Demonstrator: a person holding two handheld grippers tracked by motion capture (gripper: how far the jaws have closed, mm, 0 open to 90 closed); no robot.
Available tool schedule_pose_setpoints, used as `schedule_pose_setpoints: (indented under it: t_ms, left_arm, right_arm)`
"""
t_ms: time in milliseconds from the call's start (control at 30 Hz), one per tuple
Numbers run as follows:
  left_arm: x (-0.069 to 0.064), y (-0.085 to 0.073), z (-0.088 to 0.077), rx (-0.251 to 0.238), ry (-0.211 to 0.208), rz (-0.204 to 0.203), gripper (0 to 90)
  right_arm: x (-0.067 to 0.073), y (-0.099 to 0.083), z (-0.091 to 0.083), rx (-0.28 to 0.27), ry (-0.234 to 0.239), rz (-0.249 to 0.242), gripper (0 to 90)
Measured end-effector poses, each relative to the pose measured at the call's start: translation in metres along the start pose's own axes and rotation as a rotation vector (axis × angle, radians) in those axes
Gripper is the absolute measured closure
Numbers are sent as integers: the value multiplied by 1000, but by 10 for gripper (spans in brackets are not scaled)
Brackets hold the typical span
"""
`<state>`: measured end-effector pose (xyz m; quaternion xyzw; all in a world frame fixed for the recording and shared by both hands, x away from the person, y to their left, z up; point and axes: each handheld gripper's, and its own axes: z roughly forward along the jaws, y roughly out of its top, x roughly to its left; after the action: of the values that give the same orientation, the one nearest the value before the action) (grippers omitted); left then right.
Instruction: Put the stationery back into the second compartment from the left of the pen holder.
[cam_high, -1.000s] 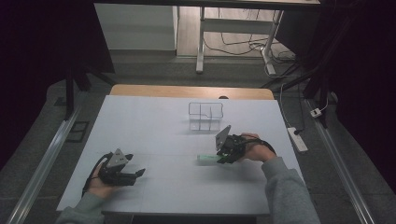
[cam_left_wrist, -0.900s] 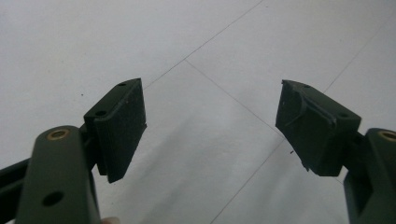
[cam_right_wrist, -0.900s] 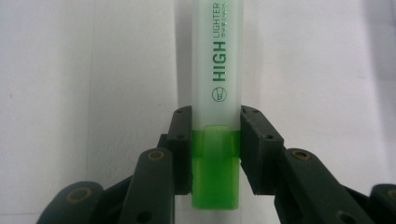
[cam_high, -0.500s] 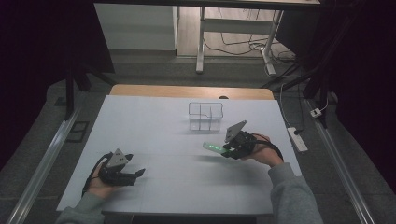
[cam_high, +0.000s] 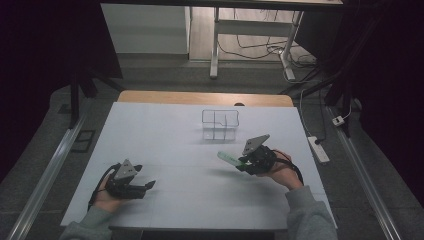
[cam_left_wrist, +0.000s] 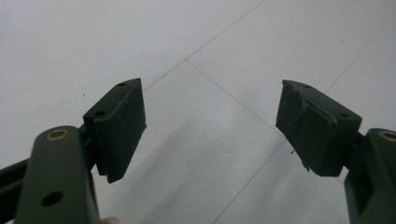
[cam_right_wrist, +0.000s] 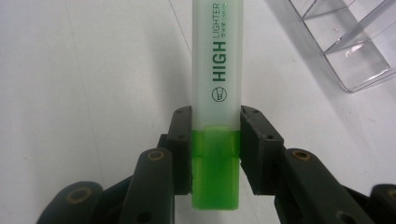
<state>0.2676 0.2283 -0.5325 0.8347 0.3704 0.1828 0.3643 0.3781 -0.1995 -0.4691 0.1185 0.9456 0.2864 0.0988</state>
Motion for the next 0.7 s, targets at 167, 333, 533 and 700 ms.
schedule_pose_setpoints:
  t_ms: [167,333,533,700]
  left_arm:
    - [0,0,0,-1,-1,1,240]
    - [0,0,0,-3,0,1,240]
    - [0,0,0,-3,2,2,240]
    - [0,0,-1,-6,3,4,240]
  right_arm:
    - [7,-3,-1,-29,-10,44,665]
    - [12,-6,2,-45,-10,61,665]
    - [18,-5,5,-44,-23,62,665]
    - [23,-3,6,-45,-20,56,664]
